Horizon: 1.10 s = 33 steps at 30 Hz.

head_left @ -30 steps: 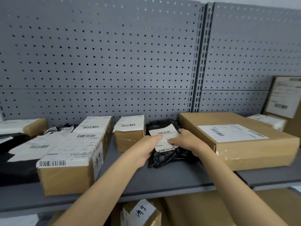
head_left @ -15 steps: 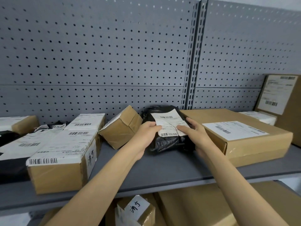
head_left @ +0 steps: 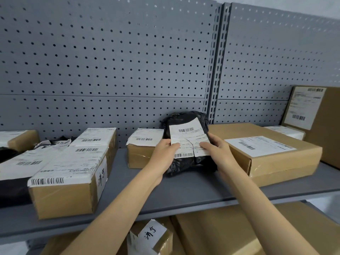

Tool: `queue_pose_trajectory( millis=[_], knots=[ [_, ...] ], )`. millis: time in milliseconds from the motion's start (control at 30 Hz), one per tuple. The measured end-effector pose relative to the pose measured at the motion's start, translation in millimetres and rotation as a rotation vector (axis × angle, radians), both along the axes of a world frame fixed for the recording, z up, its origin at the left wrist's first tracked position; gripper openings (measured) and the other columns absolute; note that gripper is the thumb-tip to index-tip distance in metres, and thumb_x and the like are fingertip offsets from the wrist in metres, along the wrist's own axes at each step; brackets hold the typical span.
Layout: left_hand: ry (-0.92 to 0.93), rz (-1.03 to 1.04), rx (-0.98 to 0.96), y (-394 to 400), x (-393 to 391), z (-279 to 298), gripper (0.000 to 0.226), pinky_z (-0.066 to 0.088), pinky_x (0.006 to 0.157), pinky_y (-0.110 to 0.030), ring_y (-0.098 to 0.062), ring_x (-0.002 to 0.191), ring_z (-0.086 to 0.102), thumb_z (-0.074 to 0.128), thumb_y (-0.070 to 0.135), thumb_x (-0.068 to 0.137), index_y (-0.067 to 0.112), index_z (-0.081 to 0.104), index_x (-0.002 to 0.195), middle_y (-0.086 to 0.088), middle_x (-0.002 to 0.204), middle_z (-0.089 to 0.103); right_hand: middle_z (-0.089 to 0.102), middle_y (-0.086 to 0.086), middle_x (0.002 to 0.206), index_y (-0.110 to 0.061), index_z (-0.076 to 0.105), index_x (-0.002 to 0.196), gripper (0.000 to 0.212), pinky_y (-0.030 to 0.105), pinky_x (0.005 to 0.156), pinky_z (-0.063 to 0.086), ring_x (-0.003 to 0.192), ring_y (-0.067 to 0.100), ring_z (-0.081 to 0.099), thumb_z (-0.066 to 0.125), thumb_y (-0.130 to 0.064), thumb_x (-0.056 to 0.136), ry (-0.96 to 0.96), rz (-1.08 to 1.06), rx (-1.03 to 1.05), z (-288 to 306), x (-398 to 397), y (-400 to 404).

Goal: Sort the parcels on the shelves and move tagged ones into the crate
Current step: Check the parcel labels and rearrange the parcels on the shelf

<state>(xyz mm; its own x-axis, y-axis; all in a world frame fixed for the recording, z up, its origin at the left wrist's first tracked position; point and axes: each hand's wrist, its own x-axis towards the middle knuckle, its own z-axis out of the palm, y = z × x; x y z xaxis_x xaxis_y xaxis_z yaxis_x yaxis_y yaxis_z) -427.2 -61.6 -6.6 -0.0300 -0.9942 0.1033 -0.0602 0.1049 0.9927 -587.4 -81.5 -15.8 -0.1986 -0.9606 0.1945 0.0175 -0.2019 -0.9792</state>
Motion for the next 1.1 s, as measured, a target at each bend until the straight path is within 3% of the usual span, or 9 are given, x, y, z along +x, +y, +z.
queue_pose_trajectory(
  millis=[133,267,333,467,533,667,800,900,1100],
  knots=[
    [-0.011,-0.019,0.008,-5.1,8.4,-1.7,0.019,0.039,0.05,-0.005,0.015,0.066,0.055,0.048,0.024,0.094,0.031,0.055,0.079,0.028,0.074,0.059,0.067,0.002,0.11,-0.014,0.051,0.133,0.043,0.025,0.079,0.049,0.093,0.014,0.064,0.052,-0.005,0.091,-0.044,0.021,0.051,-1.7,2.1,1.7],
    [0.017,0.015,0.045,-9.5,22.1,-0.2,0.02,0.044,0.094,-0.03,-0.012,0.104,0.059,0.048,0.02,0.093,0.016,0.057,0.11,0.002,0.109,0.066,0.067,0.003,0.118,-0.024,0.059,0.123,0.046,0.03,0.09,0.049,0.108,0.017,0.062,0.044,0.0,0.086,-0.097,0.103,0.02,-0.6,1.3,3.5],
    [0.034,0.034,0.035,-10.8,27.7,-2.6,0.016,0.048,0.089,-0.03,-0.015,0.1,0.062,0.046,0.012,0.093,0.012,0.058,0.103,-0.002,0.103,0.068,0.069,0.001,0.116,-0.028,0.064,0.111,0.049,0.027,0.087,0.048,0.111,0.015,0.061,0.041,0.003,0.081,-0.127,0.162,-0.019,-0.8,4.3,4.3],
    [0.04,0.116,-0.033,-5.3,30.8,-4.2,0.023,0.047,0.055,-0.012,-0.004,0.076,0.062,0.044,0.01,0.094,0.018,0.055,0.076,0.005,0.082,0.066,0.069,-0.003,0.114,-0.03,0.066,0.105,0.054,0.032,0.095,0.047,0.113,0.017,0.06,0.037,0.006,0.078,-0.115,0.178,-0.027,-3.7,13.1,-1.4],
    [0.038,0.126,-0.058,-5.3,30.8,-5.5,0.012,0.047,0.067,-0.017,-0.009,0.089,0.061,0.046,0.016,0.094,0.016,0.057,0.09,0.0,0.098,0.066,0.067,-0.002,0.117,-0.027,0.063,0.112,0.056,0.032,0.094,0.047,0.115,0.019,0.058,0.035,0.007,0.079,-0.106,0.149,0.005,-5.6,15.2,-5.1],
    [-0.013,0.088,-0.135,-3.1,31.9,2.3,0.024,0.039,0.09,-0.024,-0.007,0.109,0.053,0.046,0.026,0.094,0.021,0.061,0.111,0.009,0.115,0.062,0.074,-0.002,0.102,-0.021,0.065,0.111,0.051,0.024,0.069,0.054,0.098,0.015,0.067,0.034,0.003,0.08,-0.17,0.19,0.106,-8.1,15.0,-4.3],
    [-0.066,0.042,-0.129,-1.9,25.8,11.9,0.015,0.04,0.082,-0.022,0.0,0.098,0.054,0.046,0.039,0.092,0.039,0.061,0.094,0.024,0.096,0.06,0.076,0.001,0.092,-0.019,0.07,0.096,0.034,0.025,0.064,0.055,0.081,0.016,0.072,0.037,-0.008,0.09,-0.249,0.163,0.156,-7.4,18.1,0.5],
    [-0.069,-0.019,-0.086,-4.1,21.0,9.7,0.023,0.033,0.066,-0.013,0.008,0.088,0.049,0.043,0.042,0.094,0.032,0.061,0.102,0.024,0.095,0.056,0.073,-0.001,0.088,-0.019,0.069,0.089,0.025,0.027,0.066,0.047,0.078,0.016,0.065,0.045,-0.014,0.091,-0.169,-0.04,0.138,-7.1,17.3,-0.9],
    [-0.203,-0.062,0.066,-12.3,22.9,-13.5,0.046,0.037,0.087,-0.029,-0.014,0.113,0.051,0.036,0.049,0.094,0.016,0.055,0.121,0.004,0.121,0.058,0.068,-0.006,0.093,-0.017,0.064,0.11,0.029,0.012,0.063,0.048,0.08,0.002,0.061,0.044,-0.005,0.094,0.061,-0.002,0.066,-15.5,16.8,-4.7]
  ],
)
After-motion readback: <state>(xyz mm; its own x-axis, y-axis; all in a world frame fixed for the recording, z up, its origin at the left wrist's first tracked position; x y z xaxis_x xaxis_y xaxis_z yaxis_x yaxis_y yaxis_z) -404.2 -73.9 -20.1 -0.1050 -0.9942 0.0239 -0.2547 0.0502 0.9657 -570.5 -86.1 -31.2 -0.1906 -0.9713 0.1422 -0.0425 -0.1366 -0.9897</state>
